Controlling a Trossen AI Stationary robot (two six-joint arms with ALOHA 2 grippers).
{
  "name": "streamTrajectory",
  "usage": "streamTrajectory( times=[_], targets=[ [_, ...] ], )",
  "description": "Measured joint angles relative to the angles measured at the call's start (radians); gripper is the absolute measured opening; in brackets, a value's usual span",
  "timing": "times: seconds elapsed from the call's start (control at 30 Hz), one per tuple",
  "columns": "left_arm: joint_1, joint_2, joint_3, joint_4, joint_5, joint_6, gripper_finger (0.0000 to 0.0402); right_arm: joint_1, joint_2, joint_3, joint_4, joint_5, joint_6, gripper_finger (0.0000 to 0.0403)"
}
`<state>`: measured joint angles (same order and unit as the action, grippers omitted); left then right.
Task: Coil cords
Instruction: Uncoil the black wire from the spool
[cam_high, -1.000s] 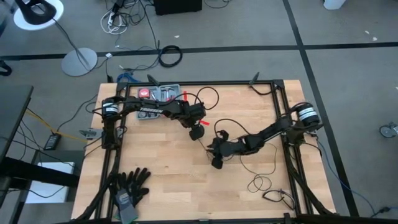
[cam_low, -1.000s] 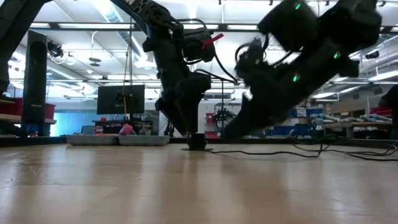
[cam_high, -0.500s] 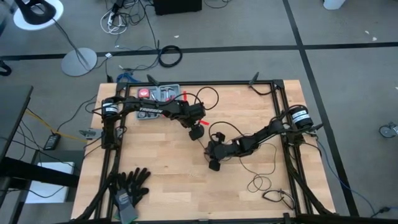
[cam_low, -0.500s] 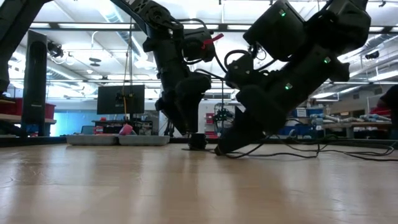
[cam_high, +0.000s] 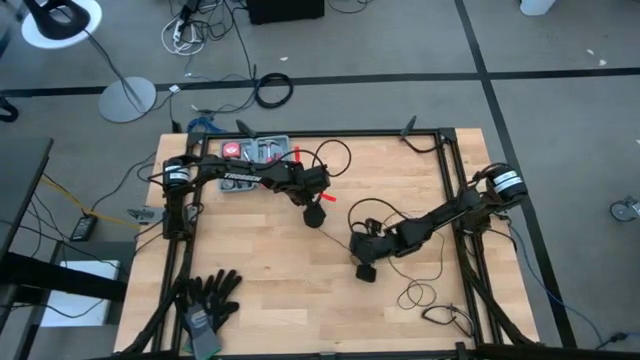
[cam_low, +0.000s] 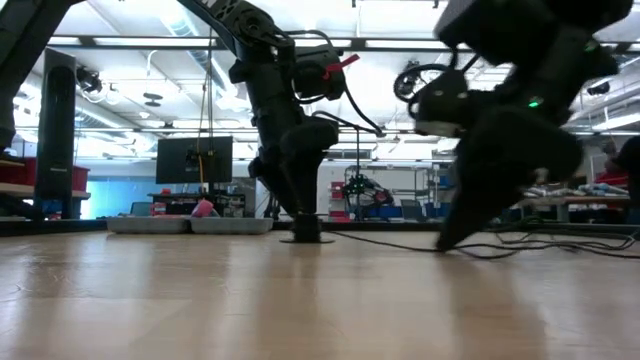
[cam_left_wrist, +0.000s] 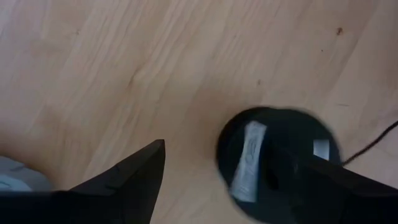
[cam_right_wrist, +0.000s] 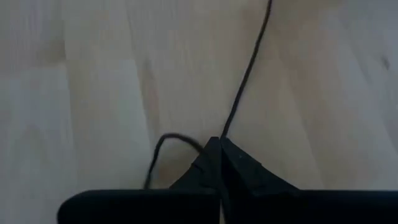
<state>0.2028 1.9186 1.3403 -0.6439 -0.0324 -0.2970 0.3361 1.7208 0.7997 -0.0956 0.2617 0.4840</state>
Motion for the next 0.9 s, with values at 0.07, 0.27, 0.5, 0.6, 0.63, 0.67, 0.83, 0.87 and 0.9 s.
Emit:
streamTrajectory(
  times=[0.07, 0.27, 0.5, 0.6, 0.63, 0.67, 0.83, 0.87, 0.9],
  targets=[
    [0.000, 0.000, 0.000, -0.001, -0.001, 0.000, 0.0294, 0.020, -0.029, -0.001, -0.078, 0.003, 0.037, 0.0001],
    [0.000, 0.001, 0.000, -0.011, -0.007, 0.000, 0.0294, 0.102, -0.099, -0.001, -0.269, 0.032, 0.160, 0.0001],
    [0.000, 0.001, 0.000, -0.011, -0.007, -0.001, 0.0294, 0.155, -0.118, 0.001, -0.326, 0.080, 0.237, 0.0000],
    [0.000, 0.001, 0.000, -0.015, -0.006, -0.002, 0.0294, 0.169, -0.118, 0.001, -0.361, 0.083, 0.273, 0.0000],
    [0.000, 0.001, 0.000, -0.017, -0.005, -0.002, 0.0294, 0.175, -0.119, 0.001, -0.377, 0.084, 0.288, 0.0000],
    [0.000, 0.001, 0.000, -0.018, -0.005, -0.002, 0.0294, 0.182, -0.120, 0.001, -0.395, 0.085, 0.303, 0.0000],
    [0.000, 0.001, 0.000, -0.028, -0.005, -0.003, 0.0294, 0.231, -0.154, 0.001, -0.472, 0.086, 0.387, 0.0000],
    [0.000, 0.001, 0.000, -0.029, -0.004, -0.003, 0.0294, 0.243, -0.165, 0.001, -0.482, 0.086, 0.404, 0.0000],
    [0.000, 0.001, 0.000, -0.030, -0.004, -0.003, 0.0294, 0.257, -0.178, 0.002, -0.497, 0.087, 0.423, 0.0000]
  ],
)
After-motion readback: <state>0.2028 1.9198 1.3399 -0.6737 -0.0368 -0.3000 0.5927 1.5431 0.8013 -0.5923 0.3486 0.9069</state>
